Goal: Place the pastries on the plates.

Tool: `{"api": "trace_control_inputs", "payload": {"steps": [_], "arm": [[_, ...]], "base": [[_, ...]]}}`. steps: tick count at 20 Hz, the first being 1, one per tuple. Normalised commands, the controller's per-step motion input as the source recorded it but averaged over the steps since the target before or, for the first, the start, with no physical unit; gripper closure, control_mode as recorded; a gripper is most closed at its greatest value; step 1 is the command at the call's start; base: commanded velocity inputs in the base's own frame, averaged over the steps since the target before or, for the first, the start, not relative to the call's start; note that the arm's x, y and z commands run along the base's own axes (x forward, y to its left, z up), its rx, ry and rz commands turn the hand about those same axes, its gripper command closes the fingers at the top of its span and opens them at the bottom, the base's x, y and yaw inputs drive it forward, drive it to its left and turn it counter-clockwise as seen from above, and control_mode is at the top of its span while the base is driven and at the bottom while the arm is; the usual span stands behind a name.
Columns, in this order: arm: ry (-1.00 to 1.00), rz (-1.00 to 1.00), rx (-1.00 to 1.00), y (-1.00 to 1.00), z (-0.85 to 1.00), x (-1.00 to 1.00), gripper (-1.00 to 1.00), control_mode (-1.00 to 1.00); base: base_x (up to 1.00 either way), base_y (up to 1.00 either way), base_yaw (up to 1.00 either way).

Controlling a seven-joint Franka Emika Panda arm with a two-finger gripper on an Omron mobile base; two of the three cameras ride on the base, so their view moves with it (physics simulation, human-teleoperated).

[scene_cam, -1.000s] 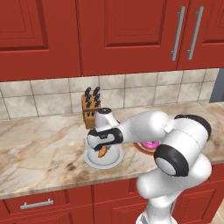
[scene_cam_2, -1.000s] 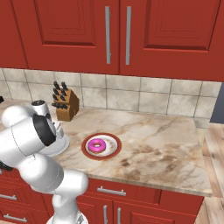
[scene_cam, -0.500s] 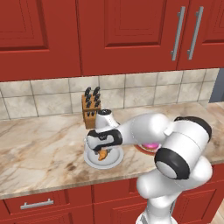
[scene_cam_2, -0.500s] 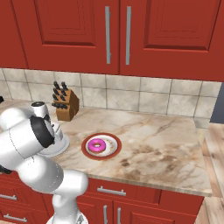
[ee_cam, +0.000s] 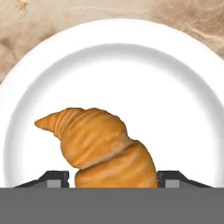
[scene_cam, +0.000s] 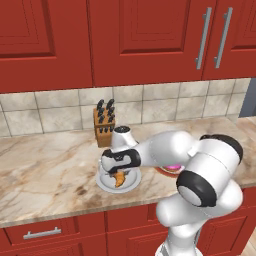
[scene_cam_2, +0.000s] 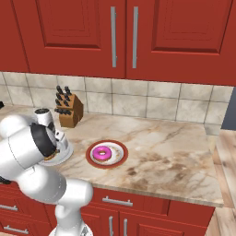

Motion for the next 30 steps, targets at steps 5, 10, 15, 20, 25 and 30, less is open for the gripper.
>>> {"api": "trace_control_inputs", "payload": {"steps": [5, 10, 15, 20, 25, 30], "arm": [[-0.03, 0.0, 0.0, 0.0, 0.43, -0.1, -1.0, -1.0], [-0.04, 0.0, 0.0, 0.0, 0.56, -0.53, -1.0, -1.0], [-0.1, 0.0, 0.0, 0.0, 0.68, -0.76, -1.0, -1.0], [-0.12, 0.0, 0.0, 0.0, 0.67, -0.77, -1.0, -1.0], [-0.18, 0.0, 0.0, 0.0, 0.54, -0.64, -1.0, -1.0], [-0.28, 0.0, 0.0, -0.03, 0.37, -0.45, -1.0, -1.0]], "base": [[0.0, 0.0, 0.0], [0.0, 0.0, 0.0], [0.0, 0.0, 0.0], [0.0, 0.0, 0.0], [0.0, 0.0, 0.0], [0.0, 0.0, 0.0]]}}
